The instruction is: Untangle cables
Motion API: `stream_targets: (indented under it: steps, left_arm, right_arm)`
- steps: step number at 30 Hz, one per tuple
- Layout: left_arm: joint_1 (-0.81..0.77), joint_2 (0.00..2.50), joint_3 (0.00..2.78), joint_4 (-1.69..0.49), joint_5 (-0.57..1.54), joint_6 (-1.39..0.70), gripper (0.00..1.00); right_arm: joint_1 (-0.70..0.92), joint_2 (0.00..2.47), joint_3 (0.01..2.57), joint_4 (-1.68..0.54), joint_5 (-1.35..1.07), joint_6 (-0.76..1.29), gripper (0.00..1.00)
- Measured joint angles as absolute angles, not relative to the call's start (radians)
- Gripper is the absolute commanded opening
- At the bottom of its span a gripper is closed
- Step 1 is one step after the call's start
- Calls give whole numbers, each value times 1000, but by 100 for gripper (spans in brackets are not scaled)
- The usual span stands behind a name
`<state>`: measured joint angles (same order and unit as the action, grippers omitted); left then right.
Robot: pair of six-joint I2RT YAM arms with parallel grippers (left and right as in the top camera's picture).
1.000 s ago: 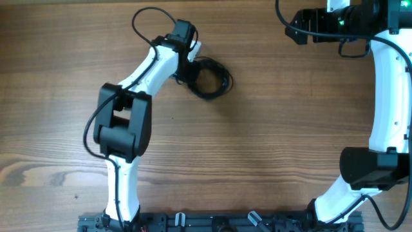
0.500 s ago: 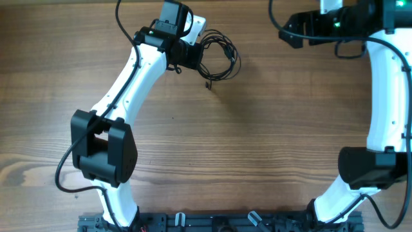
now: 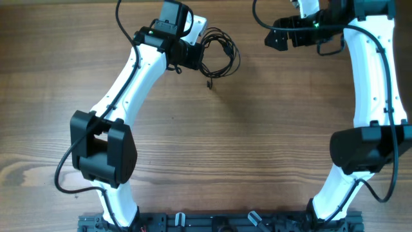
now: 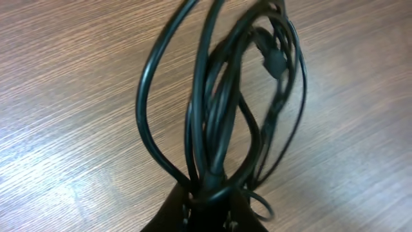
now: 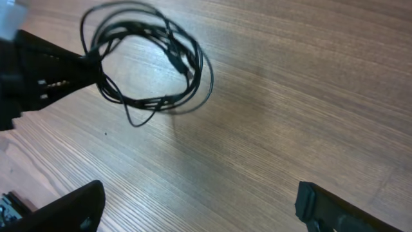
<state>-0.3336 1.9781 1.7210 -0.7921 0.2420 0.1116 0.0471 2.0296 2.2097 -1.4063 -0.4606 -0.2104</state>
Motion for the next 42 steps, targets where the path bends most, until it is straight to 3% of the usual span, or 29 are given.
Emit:
stream_targets:
  steps: [16,24,31,42]
  left_arm:
    - [-334,1822,1721,-804,326,111,4]
    - [-334,1789,1721,-805,394,111,4]
    - [-334,1745,1721,-807,425,111,4]
    - [-345,1675,1721,-804,456,111,4]
  right_arm:
    - [130,2132,2199,-1345,-460,-216,77]
    - [130,2132,2199,-1325,-461,-231,61]
    - [130,2132,2199,-1322,-461,-234,61]
    - [130,2132,2199,-1299,-530,-244,51]
